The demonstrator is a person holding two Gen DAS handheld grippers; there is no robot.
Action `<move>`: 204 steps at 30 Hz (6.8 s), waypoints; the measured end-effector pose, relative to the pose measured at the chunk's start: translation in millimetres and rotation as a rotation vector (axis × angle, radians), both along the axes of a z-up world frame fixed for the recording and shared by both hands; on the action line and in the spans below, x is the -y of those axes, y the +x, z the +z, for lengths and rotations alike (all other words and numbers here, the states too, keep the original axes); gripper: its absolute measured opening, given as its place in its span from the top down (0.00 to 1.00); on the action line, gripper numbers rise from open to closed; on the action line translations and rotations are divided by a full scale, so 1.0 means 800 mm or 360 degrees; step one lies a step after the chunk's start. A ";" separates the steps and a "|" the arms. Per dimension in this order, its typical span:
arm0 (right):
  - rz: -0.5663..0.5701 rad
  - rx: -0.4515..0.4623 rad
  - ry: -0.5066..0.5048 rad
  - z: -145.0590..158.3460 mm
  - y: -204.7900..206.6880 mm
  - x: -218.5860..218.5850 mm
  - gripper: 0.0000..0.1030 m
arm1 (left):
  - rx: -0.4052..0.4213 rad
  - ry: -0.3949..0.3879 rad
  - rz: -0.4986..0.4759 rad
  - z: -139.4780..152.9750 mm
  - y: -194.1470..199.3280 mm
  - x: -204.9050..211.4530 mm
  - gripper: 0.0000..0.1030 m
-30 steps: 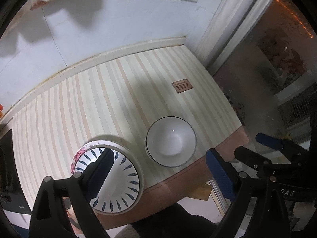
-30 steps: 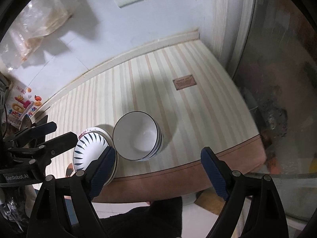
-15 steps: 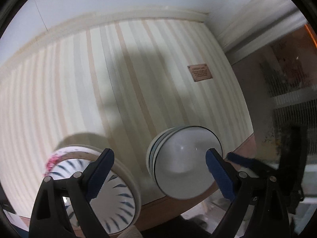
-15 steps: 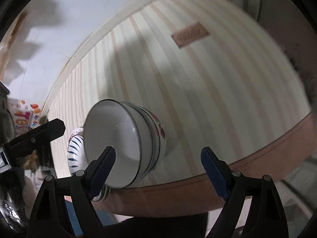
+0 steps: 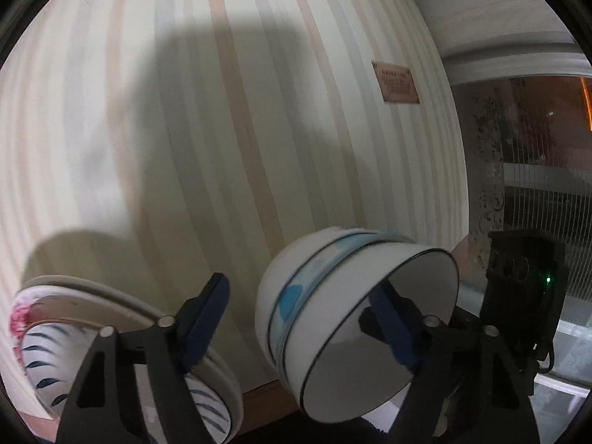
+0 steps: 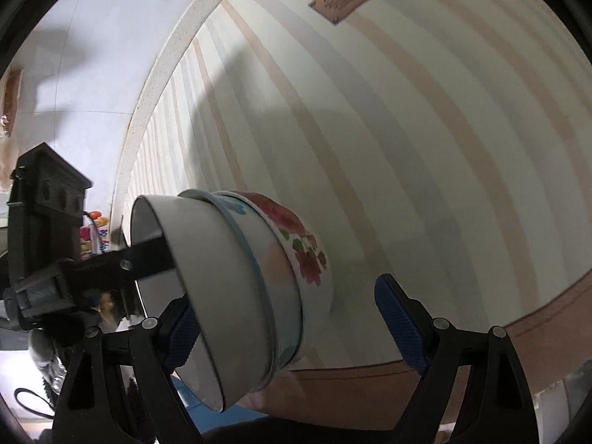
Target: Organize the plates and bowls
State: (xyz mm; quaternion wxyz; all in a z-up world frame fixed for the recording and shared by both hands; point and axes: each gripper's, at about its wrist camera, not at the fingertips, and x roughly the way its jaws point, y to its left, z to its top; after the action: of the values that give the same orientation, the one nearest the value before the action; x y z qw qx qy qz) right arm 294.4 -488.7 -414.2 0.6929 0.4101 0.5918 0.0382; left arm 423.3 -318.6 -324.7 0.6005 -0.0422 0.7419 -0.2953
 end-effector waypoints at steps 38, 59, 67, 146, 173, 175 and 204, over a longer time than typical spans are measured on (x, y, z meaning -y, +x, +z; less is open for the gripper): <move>0.0250 0.0150 0.0124 0.056 0.035 -0.073 0.41 | 0.0097 -0.0035 0.0150 0.057 -0.018 -0.082 0.44; 0.0726 0.0081 0.0226 0.012 0.106 -0.253 0.43 | 0.0037 0.0052 0.0627 0.031 -0.033 -0.257 0.44; 0.0773 0.0040 0.0208 0.000 0.115 -0.279 0.43 | 0.0022 0.0062 0.0667 0.019 -0.032 -0.268 0.44; 0.0279 0.1102 -0.1261 0.469 -0.466 -0.394 0.02 | 0.1639 0.0241 0.0772 0.368 -0.535 -0.393 0.02; 0.0232 0.1223 -0.1416 0.492 -0.615 -0.415 0.01 | 0.1757 0.0381 0.0904 0.364 -0.668 -0.420 0.00; 0.0232 0.1226 -0.1424 0.493 -0.616 -0.414 0.01 | 0.1760 0.0383 0.0906 0.364 -0.669 -0.420 0.00; 0.0218 0.1176 -0.1408 0.480 -0.594 -0.407 0.01 | 0.1776 0.0406 0.0920 0.361 -0.667 -0.420 0.00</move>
State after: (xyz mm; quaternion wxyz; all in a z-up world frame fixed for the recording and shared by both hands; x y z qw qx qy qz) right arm -180.5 -163.4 -30.3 0.9549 0.0018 0.2957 -0.0275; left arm -110.4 17.3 -36.2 0.9521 -0.0086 0.3056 -0.0083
